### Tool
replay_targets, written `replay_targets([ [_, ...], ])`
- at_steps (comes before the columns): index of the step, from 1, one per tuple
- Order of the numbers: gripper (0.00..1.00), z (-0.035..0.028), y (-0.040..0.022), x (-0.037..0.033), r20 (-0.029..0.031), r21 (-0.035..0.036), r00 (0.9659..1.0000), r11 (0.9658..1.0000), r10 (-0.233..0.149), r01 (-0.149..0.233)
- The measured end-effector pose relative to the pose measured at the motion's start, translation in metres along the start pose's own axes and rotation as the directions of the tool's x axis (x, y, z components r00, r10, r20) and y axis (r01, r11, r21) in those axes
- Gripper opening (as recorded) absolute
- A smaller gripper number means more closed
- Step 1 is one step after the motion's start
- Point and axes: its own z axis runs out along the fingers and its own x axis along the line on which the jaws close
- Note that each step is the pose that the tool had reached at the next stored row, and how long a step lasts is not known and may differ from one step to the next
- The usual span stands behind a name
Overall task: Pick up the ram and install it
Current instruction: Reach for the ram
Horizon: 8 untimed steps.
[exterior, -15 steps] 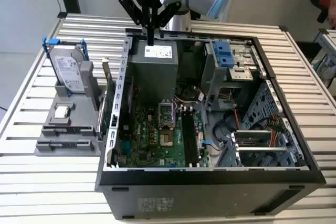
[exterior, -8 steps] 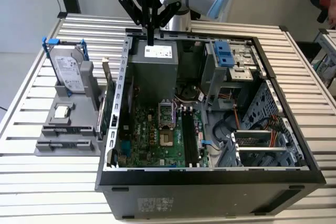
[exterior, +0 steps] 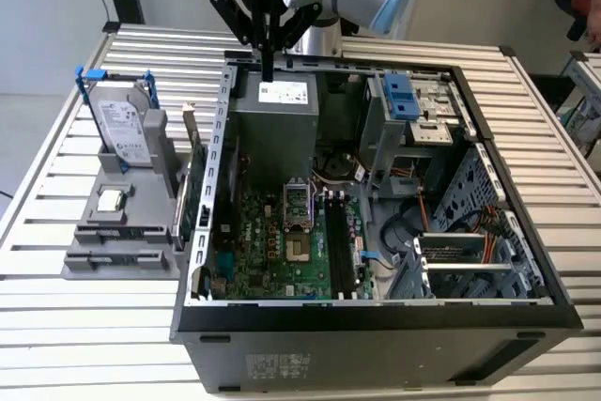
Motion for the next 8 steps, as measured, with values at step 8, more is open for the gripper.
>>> replay_targets([
  [8, 0.0, -0.0004, -0.0013, 0.0177, 0.0, 0.0, 1.0, 1.0, 0.0, 0.0],
])
